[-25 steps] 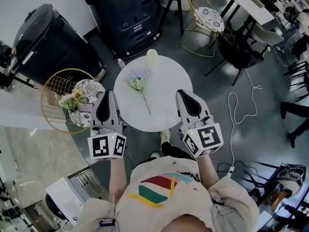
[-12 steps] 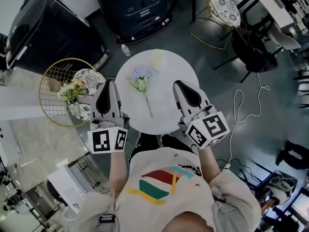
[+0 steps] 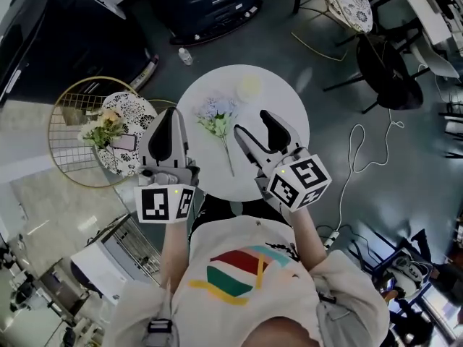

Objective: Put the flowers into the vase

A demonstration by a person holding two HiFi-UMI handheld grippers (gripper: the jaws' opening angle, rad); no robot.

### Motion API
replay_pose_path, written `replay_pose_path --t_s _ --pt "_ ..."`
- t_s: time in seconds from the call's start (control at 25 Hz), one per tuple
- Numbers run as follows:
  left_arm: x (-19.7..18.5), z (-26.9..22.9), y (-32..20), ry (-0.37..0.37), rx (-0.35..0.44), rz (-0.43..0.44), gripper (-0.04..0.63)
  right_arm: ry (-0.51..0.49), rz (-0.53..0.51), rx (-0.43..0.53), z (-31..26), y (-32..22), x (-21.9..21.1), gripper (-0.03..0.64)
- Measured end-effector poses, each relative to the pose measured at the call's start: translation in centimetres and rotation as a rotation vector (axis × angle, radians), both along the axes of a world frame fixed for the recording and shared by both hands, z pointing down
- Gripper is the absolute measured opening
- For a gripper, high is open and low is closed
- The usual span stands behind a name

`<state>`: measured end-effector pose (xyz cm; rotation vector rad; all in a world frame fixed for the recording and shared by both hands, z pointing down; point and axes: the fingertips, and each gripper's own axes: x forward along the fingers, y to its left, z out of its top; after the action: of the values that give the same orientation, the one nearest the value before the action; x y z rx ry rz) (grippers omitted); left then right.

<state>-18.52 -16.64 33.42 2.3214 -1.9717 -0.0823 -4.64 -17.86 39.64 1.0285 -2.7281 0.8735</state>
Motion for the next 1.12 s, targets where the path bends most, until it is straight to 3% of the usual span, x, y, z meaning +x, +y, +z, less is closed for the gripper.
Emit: replay_pose_path --t_s 0.28,0.44,0.68,0.88,1.12 --pt "-0.7 6.1 -1.0 0.024 -0.116 0.045 0.006 -0.032 -0.012 -0.394 12.4 -0.4 -2.3 0.279" --pt "-1.5 9.4 -1.3 0.053 -0.180 0.046 0.006 -0.040 0.004 -0.555 18.4 -0.6 -2.9 0.279" --pt "-2.3 12.7 -1.5 0.060 -0.239 0.060 0.006 0.014 0.004 -0.609 22.1 -1.5 -4.1 0.279" --pt "-3.3 14.1 -2.1 0.121 -0.260 0.066 0.006 0.013 0.012 -0.660 23.6 -1.6 -5.1 0.278" --pt "-4.7 14.7 -2.5 0.106 -0.268 0.061 0.006 0.105 -0.012 -0.696 25.7 -0.8 -6.0 0.278"
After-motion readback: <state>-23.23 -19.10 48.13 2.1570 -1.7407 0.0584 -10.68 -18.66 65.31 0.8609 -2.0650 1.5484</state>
